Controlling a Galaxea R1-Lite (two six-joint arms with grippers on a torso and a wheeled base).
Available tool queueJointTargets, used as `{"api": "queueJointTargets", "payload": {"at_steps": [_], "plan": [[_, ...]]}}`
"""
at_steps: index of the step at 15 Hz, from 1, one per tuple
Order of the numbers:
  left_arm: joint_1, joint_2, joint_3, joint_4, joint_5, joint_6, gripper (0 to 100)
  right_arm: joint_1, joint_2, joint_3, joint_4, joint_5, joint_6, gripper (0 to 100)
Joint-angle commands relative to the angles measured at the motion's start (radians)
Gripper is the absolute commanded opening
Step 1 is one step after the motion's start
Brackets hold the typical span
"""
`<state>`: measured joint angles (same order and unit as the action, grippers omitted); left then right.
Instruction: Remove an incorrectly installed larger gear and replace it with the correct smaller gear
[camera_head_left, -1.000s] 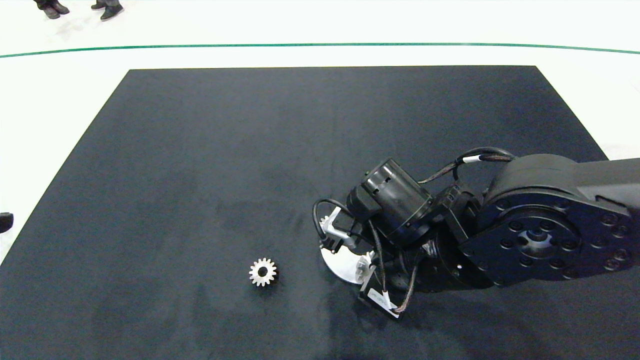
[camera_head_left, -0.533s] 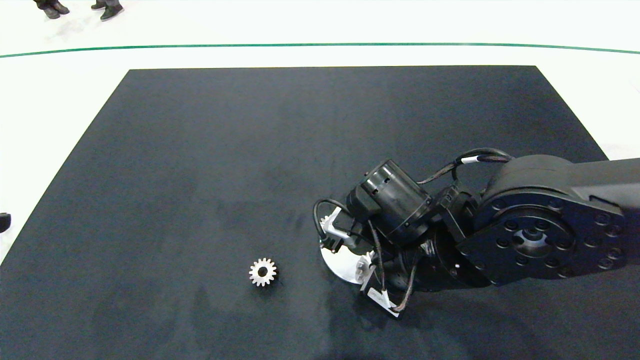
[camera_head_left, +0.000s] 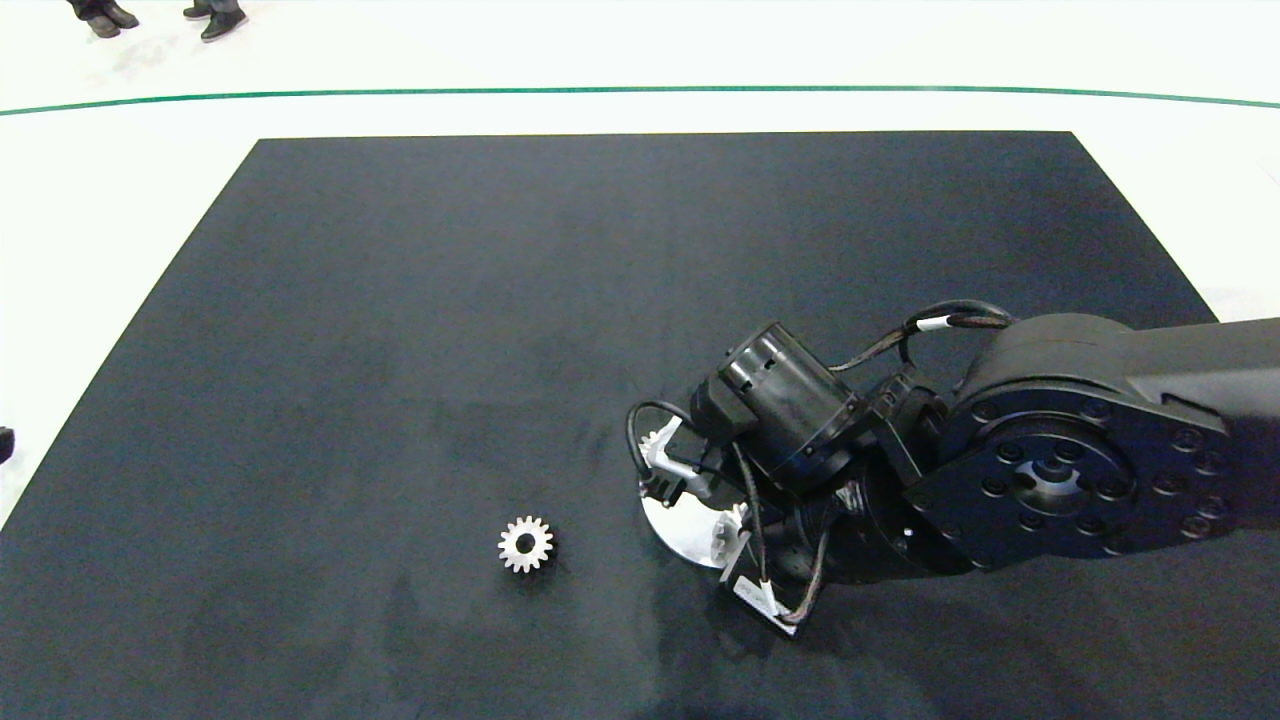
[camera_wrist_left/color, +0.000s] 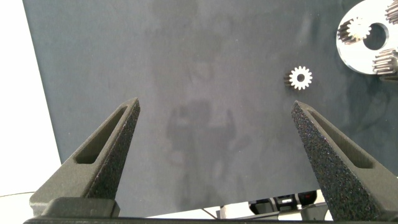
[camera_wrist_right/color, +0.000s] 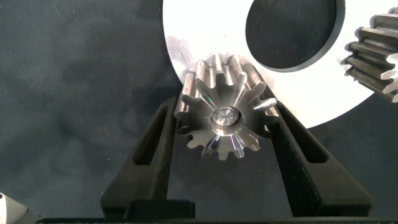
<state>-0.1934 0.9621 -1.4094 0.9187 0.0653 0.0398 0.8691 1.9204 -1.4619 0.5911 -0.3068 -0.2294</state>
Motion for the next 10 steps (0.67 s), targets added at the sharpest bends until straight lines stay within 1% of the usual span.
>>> {"api": "queueJointTargets", "payload": {"at_steps": [1,3,4,5,6,10], "plan": [[0.000,0.000,0.001,0.005,0.001,0.000,100,0.001,0.000,0.000,0.003,-0.002,0.001,55],[-0.001,0.000,0.001,0.005,0.001,0.000,100,0.001,-0.003,0.015,0.004,-0.003,-0.004,55],[0.000,0.000,0.001,0.005,0.001,0.000,100,0.004,-0.004,0.020,0.001,-0.003,-0.001,52],[0.000,0.000,0.001,0.005,0.001,0.000,100,0.005,-0.009,0.018,0.000,-0.014,0.007,50],[0.000,0.000,0.001,0.005,0.001,0.000,100,0.004,-0.011,0.018,-0.002,-0.014,0.010,49],[0.000,0.000,0.001,0.005,0.001,0.000,100,0.005,-0.012,0.029,-0.005,-0.032,0.008,40]]}}
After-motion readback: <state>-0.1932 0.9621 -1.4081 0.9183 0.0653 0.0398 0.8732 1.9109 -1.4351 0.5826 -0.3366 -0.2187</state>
